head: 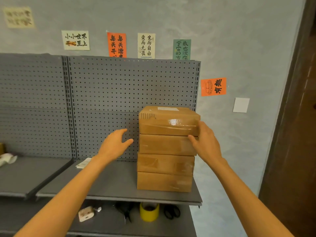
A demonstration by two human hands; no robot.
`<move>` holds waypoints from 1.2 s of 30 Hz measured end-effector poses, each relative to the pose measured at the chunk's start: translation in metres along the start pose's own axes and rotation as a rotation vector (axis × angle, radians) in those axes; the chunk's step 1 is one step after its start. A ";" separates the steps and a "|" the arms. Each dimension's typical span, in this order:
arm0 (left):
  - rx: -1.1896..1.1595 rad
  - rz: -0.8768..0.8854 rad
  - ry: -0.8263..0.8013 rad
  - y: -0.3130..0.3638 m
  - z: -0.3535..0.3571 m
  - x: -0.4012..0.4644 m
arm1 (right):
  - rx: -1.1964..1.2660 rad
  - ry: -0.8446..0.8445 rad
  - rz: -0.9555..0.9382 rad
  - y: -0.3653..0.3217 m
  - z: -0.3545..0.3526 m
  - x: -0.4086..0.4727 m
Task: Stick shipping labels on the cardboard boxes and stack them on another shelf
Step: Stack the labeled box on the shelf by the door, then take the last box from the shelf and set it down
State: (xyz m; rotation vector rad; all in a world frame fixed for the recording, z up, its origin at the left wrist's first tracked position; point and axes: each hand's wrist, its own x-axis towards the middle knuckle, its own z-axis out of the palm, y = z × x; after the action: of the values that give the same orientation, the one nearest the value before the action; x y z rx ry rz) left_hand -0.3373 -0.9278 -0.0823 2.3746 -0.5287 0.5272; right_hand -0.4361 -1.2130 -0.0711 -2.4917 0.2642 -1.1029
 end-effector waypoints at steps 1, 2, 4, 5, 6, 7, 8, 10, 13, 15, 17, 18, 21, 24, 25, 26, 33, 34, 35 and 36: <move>0.100 0.015 0.000 -0.004 -0.002 -0.013 | -0.032 -0.033 -0.023 -0.002 0.000 -0.009; 0.197 0.026 -0.009 -0.008 -0.003 -0.027 | -0.070 -0.077 -0.036 -0.006 0.001 -0.020; 0.352 0.041 -0.034 -0.014 -0.007 -0.055 | -0.133 -0.168 -0.056 -0.013 0.003 -0.044; 0.406 0.046 -0.044 -0.017 -0.008 -0.071 | -0.156 -0.205 -0.072 -0.016 0.005 -0.057; 0.456 0.045 -0.062 -0.020 -0.010 -0.087 | -0.183 -0.242 -0.096 -0.018 0.006 -0.070; 0.509 0.039 -0.087 -0.024 -0.010 -0.104 | -0.213 -0.282 -0.127 -0.020 0.007 -0.084; 0.563 0.033 -0.118 -0.028 -0.011 -0.121 | -0.244 -0.324 -0.159 -0.021 0.009 -0.097; 0.663 0.022 -0.176 -0.039 -0.013 -0.153 | -0.291 -0.400 -0.216 -0.025 0.011 -0.123; 0.752 -0.008 -0.219 -0.053 -0.025 -0.192 | -0.312 -0.459 -0.280 -0.040 0.012 -0.151; 0.778 -0.036 -0.216 -0.059 -0.041 -0.211 | -0.289 -0.452 -0.328 -0.057 0.011 -0.160; 0.801 -0.055 -0.199 -0.066 -0.059 -0.224 | -0.261 -0.435 -0.389 -0.077 0.009 -0.166; 0.809 -0.063 -0.185 -0.070 -0.069 -0.230 | -0.254 -0.428 -0.419 -0.088 0.008 -0.168; 0.805 -0.091 -0.137 -0.082 -0.093 -0.241 | -0.252 -0.433 -0.493 -0.120 0.011 -0.175; 0.819 -0.112 -0.124 -0.097 -0.110 -0.253 | -0.258 -0.477 -0.534 -0.148 0.025 -0.183; 0.826 -0.121 -0.130 -0.104 -0.115 -0.258 | -0.259 -0.495 -0.546 -0.157 0.031 -0.187; 0.828 -0.134 -0.138 -0.112 -0.119 -0.264 | -0.260 -0.509 -0.562 -0.167 0.037 -0.191; 0.883 -0.278 -0.165 -0.195 -0.181 -0.300 | -0.222 -0.637 -0.654 -0.258 0.107 -0.222; 0.892 -0.301 -0.157 -0.208 -0.197 -0.302 | -0.204 -0.642 -0.665 -0.276 0.119 -0.223; 0.897 -0.325 -0.148 -0.222 -0.213 -0.304 | -0.184 -0.642 -0.677 -0.295 0.129 -0.223; 0.899 -0.350 -0.137 -0.237 -0.230 -0.304 | -0.161 -0.636 -0.690 -0.316 0.139 -0.221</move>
State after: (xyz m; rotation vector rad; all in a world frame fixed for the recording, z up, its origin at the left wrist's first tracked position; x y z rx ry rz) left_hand -0.5299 -0.5352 -0.1854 3.2743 0.1324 0.5026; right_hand -0.4779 -0.8166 -0.1668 -3.0035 -0.7604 -0.4284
